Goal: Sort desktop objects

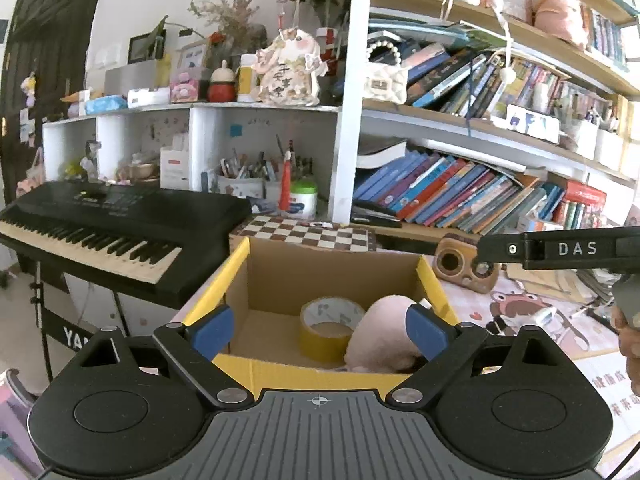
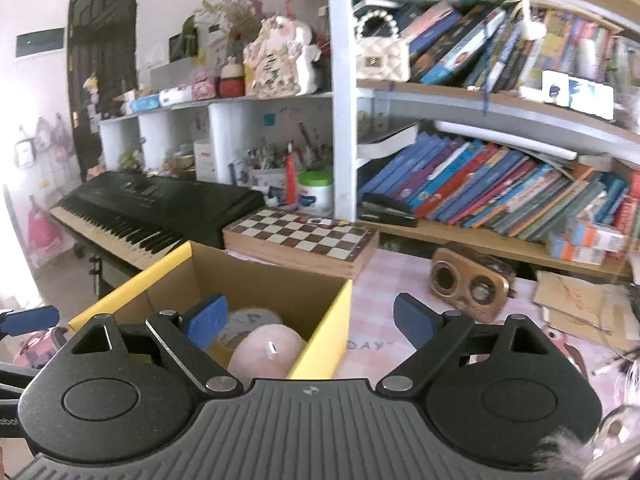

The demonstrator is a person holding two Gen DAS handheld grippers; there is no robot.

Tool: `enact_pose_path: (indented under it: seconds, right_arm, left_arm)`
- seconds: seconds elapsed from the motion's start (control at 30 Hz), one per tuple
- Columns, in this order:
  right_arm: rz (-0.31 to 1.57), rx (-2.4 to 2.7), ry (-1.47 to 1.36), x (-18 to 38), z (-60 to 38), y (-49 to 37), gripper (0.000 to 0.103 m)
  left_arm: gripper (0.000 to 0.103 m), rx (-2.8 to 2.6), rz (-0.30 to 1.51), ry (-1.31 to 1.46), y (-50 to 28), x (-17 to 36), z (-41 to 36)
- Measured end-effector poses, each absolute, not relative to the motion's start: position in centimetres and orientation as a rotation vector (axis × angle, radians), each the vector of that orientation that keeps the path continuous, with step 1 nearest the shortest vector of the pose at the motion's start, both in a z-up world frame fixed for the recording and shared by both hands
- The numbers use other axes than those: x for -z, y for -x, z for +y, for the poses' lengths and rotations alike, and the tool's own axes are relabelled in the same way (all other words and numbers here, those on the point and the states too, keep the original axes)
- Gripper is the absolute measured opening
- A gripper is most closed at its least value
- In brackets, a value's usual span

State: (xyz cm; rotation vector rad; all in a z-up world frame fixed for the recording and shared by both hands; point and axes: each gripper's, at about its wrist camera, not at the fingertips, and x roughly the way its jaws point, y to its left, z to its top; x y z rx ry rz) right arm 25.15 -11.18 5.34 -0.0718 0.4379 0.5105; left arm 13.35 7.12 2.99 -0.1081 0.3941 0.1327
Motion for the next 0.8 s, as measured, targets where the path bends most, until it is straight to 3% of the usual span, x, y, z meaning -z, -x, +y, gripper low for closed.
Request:
enact_pose_path:
  seconds: [0.8]
  right_arm:
    - [0.436,-0.307,0.001,-3.7,-15.3,-14.2,0.09]
  left_arm:
    - [0.1,-0.08,0.369,0.098,-6.0,-3.4,6.4]
